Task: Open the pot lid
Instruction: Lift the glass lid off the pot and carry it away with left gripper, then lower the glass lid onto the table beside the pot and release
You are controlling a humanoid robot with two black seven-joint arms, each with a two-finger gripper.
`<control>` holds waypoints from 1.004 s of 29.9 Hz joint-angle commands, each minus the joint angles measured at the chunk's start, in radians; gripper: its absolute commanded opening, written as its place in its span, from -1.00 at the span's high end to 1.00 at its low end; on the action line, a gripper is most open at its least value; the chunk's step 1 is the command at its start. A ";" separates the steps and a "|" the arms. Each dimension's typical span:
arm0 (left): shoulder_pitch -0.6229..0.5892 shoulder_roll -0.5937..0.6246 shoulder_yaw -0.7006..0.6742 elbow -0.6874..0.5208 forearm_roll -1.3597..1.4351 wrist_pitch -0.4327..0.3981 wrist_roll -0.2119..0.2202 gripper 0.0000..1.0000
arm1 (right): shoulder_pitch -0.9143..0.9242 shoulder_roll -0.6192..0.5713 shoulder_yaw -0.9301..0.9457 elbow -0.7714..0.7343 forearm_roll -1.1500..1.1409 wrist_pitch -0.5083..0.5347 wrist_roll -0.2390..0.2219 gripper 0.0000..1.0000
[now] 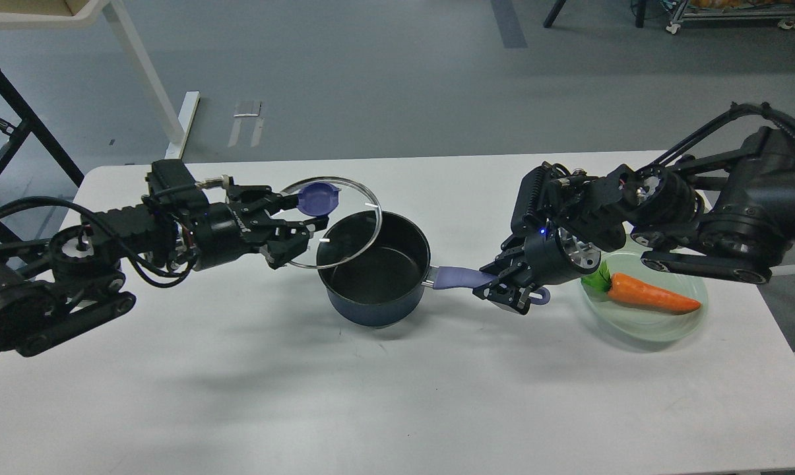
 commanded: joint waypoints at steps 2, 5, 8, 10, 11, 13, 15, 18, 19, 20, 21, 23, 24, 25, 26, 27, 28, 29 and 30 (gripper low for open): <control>0.017 0.128 0.014 0.007 -0.060 0.002 -0.030 0.19 | -0.001 -0.004 0.000 0.000 0.000 0.003 0.000 0.52; 0.075 0.171 0.013 0.028 -0.069 0.005 -0.030 0.19 | -0.001 -0.002 0.001 0.000 0.000 0.003 0.000 0.51; 0.150 0.180 0.013 0.095 -0.068 0.050 -0.036 0.18 | -0.001 -0.002 0.000 -0.001 0.000 0.003 -0.001 0.51; 0.193 0.174 0.014 0.149 -0.068 0.082 -0.054 0.18 | -0.001 -0.002 0.001 -0.001 0.000 0.005 0.000 0.51; 0.212 0.171 0.014 0.174 -0.068 0.091 -0.065 0.18 | -0.001 -0.002 0.000 0.000 0.000 0.005 0.000 0.51; 0.250 0.167 0.014 0.227 -0.069 0.114 -0.066 0.18 | -0.001 -0.002 0.000 -0.001 0.000 0.005 0.000 0.51; 0.276 0.156 0.014 0.270 -0.069 0.140 -0.066 0.18 | -0.001 -0.002 0.000 -0.001 0.000 0.005 -0.001 0.51; 0.295 0.130 0.014 0.300 -0.069 0.159 -0.066 0.17 | -0.001 -0.002 0.000 -0.001 0.000 0.005 -0.001 0.51; 0.295 0.125 0.014 0.304 -0.069 0.159 -0.066 0.17 | -0.001 -0.002 0.000 -0.001 0.000 0.005 0.000 0.51; 0.295 0.122 0.014 0.307 -0.069 0.159 -0.066 0.17 | -0.001 -0.002 0.000 -0.001 0.000 0.006 0.000 0.51; 0.296 0.122 0.014 0.309 -0.069 0.159 -0.066 0.16 | -0.001 -0.002 0.000 -0.001 0.000 0.006 -0.001 0.51; 0.307 0.122 0.023 0.310 -0.069 0.160 -0.066 0.15 | -0.001 -0.002 0.000 -0.001 0.000 0.006 0.000 0.51; 0.309 0.122 0.033 0.310 -0.069 0.162 -0.066 0.15 | -0.001 -0.004 0.000 -0.001 0.000 0.006 0.000 0.51; 0.309 0.122 0.042 0.310 -0.068 0.162 -0.066 0.14 | -0.001 -0.004 0.000 0.000 0.000 0.006 0.000 0.51; 0.309 0.122 0.052 0.310 -0.068 0.163 -0.066 0.14 | -0.001 -0.004 0.000 0.000 0.000 0.006 0.000 0.51; 0.309 0.122 0.060 0.310 -0.068 0.165 -0.066 0.14 | -0.001 -0.004 0.000 0.000 0.000 0.006 0.000 0.51; 0.309 0.122 0.066 0.310 -0.068 0.170 -0.066 0.14 | -0.001 -0.004 -0.002 0.000 0.000 0.006 0.000 0.51; 0.309 0.122 0.069 0.310 -0.068 0.174 -0.066 0.14 | -0.001 -0.004 -0.005 0.000 0.000 0.006 0.000 0.51; 0.309 0.122 0.073 0.310 -0.068 0.177 -0.066 0.14 | -0.001 -0.004 -0.008 0.000 0.000 0.006 0.000 0.51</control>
